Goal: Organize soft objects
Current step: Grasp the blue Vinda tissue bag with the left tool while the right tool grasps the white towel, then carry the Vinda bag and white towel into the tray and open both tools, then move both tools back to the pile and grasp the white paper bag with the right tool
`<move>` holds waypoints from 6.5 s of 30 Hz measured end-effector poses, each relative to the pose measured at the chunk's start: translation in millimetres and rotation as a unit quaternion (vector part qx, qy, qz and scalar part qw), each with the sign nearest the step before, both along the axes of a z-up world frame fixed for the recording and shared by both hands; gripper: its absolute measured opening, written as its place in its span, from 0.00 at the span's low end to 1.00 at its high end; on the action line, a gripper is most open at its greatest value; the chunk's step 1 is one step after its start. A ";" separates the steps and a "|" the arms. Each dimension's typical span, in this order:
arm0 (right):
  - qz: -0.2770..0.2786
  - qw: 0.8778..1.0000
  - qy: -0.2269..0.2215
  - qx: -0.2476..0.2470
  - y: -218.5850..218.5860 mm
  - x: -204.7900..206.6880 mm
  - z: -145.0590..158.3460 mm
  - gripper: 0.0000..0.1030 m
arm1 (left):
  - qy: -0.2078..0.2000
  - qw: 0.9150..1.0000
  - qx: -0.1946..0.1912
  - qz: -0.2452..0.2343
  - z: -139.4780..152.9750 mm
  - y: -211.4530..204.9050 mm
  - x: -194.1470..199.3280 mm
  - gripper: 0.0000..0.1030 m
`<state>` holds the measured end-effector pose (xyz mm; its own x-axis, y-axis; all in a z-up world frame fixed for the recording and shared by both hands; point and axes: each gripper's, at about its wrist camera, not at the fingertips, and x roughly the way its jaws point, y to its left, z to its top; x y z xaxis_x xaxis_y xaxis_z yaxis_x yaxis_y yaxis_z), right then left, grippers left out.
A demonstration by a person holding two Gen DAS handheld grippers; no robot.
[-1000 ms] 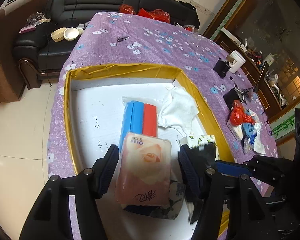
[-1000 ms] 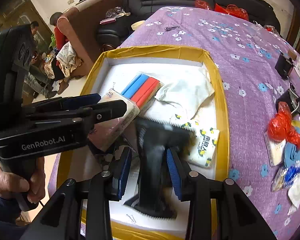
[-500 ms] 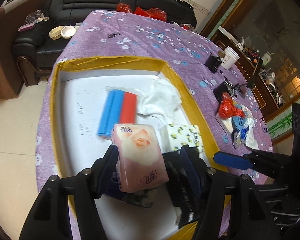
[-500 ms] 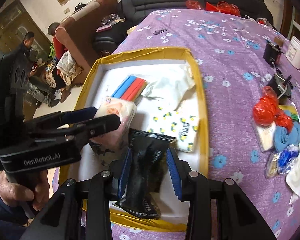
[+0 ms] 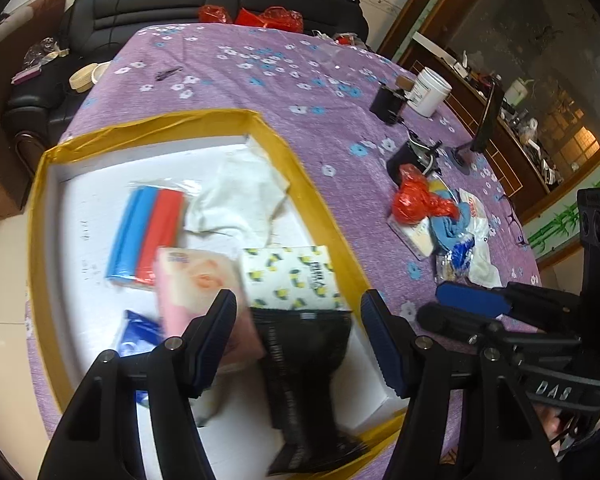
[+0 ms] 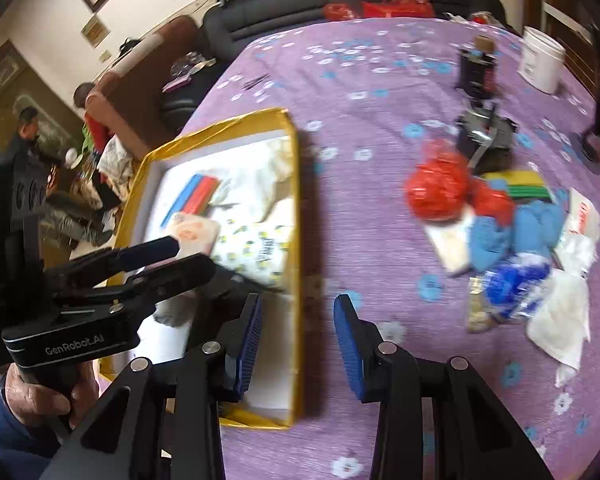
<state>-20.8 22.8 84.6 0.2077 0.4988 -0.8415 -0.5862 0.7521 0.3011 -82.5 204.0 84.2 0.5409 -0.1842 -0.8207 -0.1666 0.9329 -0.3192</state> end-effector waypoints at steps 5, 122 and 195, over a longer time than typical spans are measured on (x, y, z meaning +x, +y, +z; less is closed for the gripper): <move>-0.055 0.998 -0.001 0.000 -44.9 28.3 0.0 0.39 | 0.000 1.000 0.004 -0.009 3.1 -17.6 7.0 0.62; 0.102 0.994 -0.021 -0.034 153.2 27.4 -27.7 0.13 | 0.042 0.998 0.027 0.036 -22.1 33.1 -79.3 0.46; -0.401 0.905 -0.055 -0.134 -226.4 105.5 -83.3 0.99 | -0.009 0.995 0.033 -0.096 10.7 -85.4 9.7 0.60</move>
<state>84.7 -203.6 1.3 0.5019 -0.0679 -0.8623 0.1654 0.9861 0.0186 -72.8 118.6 94.9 0.5164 -0.2313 -0.8245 0.0214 0.9660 -0.2576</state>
